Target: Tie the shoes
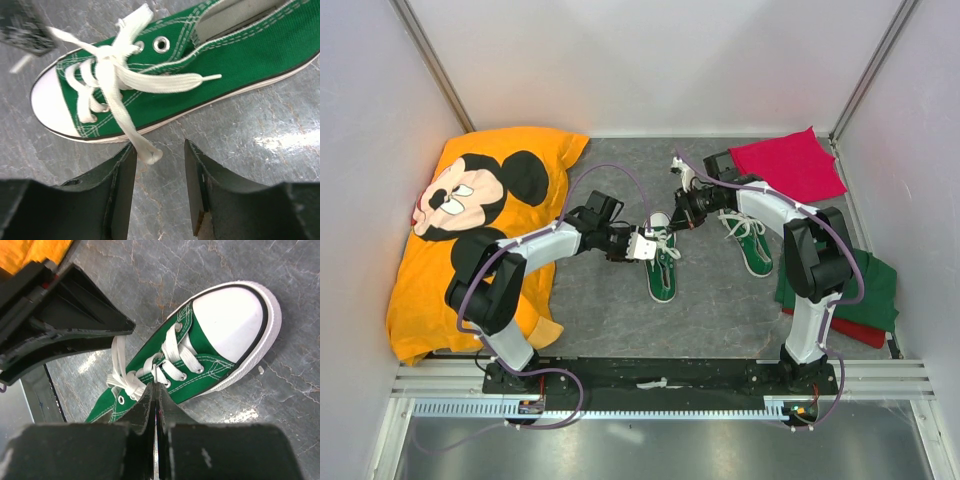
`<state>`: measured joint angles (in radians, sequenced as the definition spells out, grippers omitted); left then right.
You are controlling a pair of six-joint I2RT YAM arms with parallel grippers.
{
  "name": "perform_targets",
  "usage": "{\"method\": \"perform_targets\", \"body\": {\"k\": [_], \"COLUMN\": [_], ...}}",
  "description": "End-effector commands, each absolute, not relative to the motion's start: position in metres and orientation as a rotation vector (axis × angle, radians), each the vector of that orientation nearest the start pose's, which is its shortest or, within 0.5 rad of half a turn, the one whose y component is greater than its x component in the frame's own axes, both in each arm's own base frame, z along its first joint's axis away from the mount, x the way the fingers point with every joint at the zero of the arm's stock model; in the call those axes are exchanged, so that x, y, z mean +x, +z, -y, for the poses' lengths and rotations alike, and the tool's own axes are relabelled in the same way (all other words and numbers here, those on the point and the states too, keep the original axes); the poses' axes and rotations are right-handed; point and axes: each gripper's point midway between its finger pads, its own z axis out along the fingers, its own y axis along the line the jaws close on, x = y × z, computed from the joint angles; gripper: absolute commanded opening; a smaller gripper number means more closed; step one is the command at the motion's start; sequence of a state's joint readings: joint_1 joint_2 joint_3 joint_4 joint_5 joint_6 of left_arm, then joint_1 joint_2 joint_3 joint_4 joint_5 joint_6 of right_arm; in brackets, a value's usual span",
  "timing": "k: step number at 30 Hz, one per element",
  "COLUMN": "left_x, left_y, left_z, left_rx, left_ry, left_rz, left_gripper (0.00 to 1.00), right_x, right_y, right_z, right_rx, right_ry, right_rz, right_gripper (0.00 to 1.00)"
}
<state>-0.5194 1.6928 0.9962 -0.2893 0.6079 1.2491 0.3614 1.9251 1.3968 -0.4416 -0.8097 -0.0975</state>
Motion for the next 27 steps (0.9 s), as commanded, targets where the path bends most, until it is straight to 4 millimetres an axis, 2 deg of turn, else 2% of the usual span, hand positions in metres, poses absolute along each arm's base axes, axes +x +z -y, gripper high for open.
{"method": "perform_targets", "body": {"k": [1, 13, 27], "left_x": [0.326, 0.331, 0.342], "left_y": [0.073, 0.073, 0.074], "left_z": [0.271, 0.276, 0.284], "left_rx": [1.926, 1.927, 1.923], "left_ry": [-0.432, -0.435, -0.431], "left_rz": [-1.279, -1.27, -1.257], "left_gripper": [0.49, 0.56, 0.6], "right_x": [0.361, 0.363, 0.355], "right_y": [0.116, 0.113, 0.105], "right_z": [-0.262, -0.243, -0.222], "right_rx": [-0.885, -0.857, -0.869], "right_ry": [1.092, 1.056, 1.016], "right_rz": [-2.245, -2.267, -2.305], "right_gripper": [0.0, 0.0, 0.0]}}
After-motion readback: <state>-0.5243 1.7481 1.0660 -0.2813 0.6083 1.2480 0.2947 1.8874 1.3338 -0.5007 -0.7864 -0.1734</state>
